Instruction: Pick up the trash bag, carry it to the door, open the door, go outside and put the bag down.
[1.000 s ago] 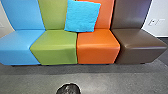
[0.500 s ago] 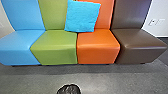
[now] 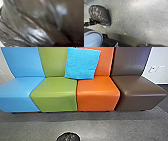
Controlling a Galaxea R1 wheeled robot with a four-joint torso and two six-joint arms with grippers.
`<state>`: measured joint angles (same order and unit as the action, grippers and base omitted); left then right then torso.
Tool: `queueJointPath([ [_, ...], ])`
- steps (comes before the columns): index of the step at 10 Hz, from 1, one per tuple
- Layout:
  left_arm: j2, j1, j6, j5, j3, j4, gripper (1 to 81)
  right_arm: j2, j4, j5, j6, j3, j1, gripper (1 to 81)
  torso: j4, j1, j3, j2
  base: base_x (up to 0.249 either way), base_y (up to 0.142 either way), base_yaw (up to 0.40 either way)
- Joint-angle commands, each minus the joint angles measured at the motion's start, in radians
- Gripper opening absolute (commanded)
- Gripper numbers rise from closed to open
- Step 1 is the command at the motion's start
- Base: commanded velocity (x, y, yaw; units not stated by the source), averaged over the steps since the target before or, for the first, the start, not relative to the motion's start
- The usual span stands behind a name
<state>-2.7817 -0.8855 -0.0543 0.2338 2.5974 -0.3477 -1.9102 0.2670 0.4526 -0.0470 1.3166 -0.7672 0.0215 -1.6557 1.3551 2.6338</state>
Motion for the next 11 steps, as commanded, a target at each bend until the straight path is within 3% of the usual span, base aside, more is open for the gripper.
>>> queueJointPath([
  [1, -0.006, 0.035, 0.007, 0.032, 0.023, 0.024, 1.0, 0.055, 0.026, 0.064, -0.001, -0.016, 0.076, 81.1, 0.000, 0.000, 0.000, 0.000, 0.000, 0.000, 0.000],
  [4, -0.006, 0.027, 0.014, 0.032, 0.030, 0.026, 1.0, 0.055, 0.028, 0.064, -0.001, -0.011, 0.076, 81.1, 0.000, 0.000, 0.000, 0.000, 0.000, 0.000, 0.000],
  [5, -0.006, 0.027, 0.014, 0.033, 0.029, 0.027, 1.0, 0.054, 0.028, 0.064, -0.001, -0.010, 0.076, 81.1, 0.000, 0.064, 0.000, -0.100, 0.000, 0.000, 0.000],
  [9, -0.001, 0.027, 0.013, 0.063, 0.024, 0.029, 1.0, 0.054, 0.028, 0.063, -0.001, -0.010, 0.076, 81.1, 0.000, 0.104, 0.000, -0.161, 0.000, 0.000, 0.000],
  [10, 0.002, 0.027, 0.013, 0.079, 0.021, 0.027, 1.0, 0.052, 0.028, 0.063, -0.001, -0.010, 0.073, 81.1, 0.000, 0.125, -0.072, -0.195, 0.000, 0.000, 0.000],
  [11, 0.006, 0.027, 0.010, 0.082, 0.010, 0.027, 1.0, 0.051, 0.028, 0.063, -0.001, -0.010, 0.068, 81.1, 0.000, 0.142, -0.104, -0.224, 0.000, 0.000, 0.000],
])
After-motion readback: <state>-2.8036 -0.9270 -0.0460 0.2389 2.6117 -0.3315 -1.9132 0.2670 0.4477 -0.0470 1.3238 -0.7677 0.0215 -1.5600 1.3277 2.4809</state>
